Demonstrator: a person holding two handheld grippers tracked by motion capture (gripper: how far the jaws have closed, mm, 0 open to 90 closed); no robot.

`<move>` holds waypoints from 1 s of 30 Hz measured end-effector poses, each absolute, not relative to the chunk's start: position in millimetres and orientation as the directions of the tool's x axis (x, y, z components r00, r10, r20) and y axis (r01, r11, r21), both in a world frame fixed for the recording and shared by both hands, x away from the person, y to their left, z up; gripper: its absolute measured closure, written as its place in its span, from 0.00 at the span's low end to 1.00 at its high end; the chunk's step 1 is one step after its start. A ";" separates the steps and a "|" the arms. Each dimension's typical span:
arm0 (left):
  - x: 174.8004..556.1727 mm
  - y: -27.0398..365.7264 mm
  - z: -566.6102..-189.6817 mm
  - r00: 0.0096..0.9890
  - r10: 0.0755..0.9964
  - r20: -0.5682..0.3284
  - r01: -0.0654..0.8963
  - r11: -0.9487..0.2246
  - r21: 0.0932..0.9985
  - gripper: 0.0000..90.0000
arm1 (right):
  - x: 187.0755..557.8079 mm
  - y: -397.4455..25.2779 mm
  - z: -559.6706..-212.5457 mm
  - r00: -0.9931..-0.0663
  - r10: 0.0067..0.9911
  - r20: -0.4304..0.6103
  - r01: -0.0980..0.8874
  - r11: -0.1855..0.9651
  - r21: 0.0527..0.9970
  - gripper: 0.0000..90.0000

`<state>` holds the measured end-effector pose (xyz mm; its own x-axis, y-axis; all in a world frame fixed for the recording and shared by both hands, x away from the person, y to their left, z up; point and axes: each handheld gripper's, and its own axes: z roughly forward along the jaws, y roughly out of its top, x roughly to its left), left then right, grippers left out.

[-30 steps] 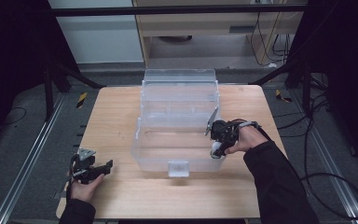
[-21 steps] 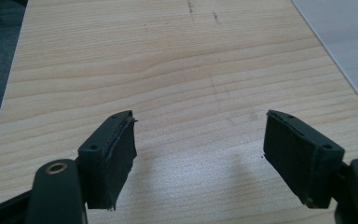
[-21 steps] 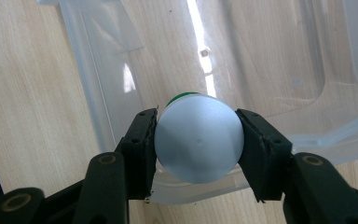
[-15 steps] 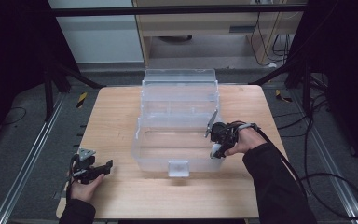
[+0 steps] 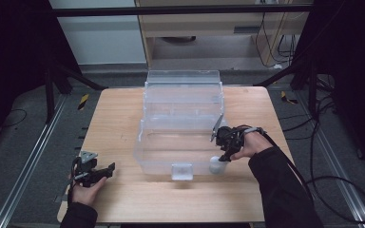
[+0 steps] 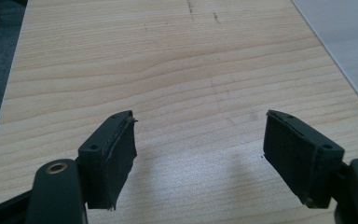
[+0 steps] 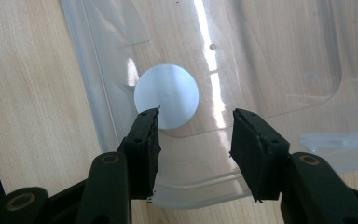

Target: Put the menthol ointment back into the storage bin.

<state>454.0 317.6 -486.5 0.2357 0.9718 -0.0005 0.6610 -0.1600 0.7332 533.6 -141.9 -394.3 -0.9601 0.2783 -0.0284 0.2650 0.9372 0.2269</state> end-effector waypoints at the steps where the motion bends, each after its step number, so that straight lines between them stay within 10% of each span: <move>1: 454.0 317.7 -486.5 0.235 0.972 -0.001 0.662 -0.160 0.733 0.27 | 533.2 -142.2 -393.9 -0.961 0.275 -0.033 0.260 0.937 0.232 0.57; 14: 453.6 318.2 -486.1 0.237 0.971 -0.005 0.661 -0.158 0.734 0.28 | 521.7 -161.6 -366.4 -0.908 0.408 -0.097 0.325 0.830 0.453 0.45; 30: 452.8 318.1 -485.5 0.252 0.967 -0.028 0.667 -0.152 0.730 0.37 | 476.5 -237.5 -373.6 -0.676 0.736 -0.032 0.416 0.417 0.808 0.24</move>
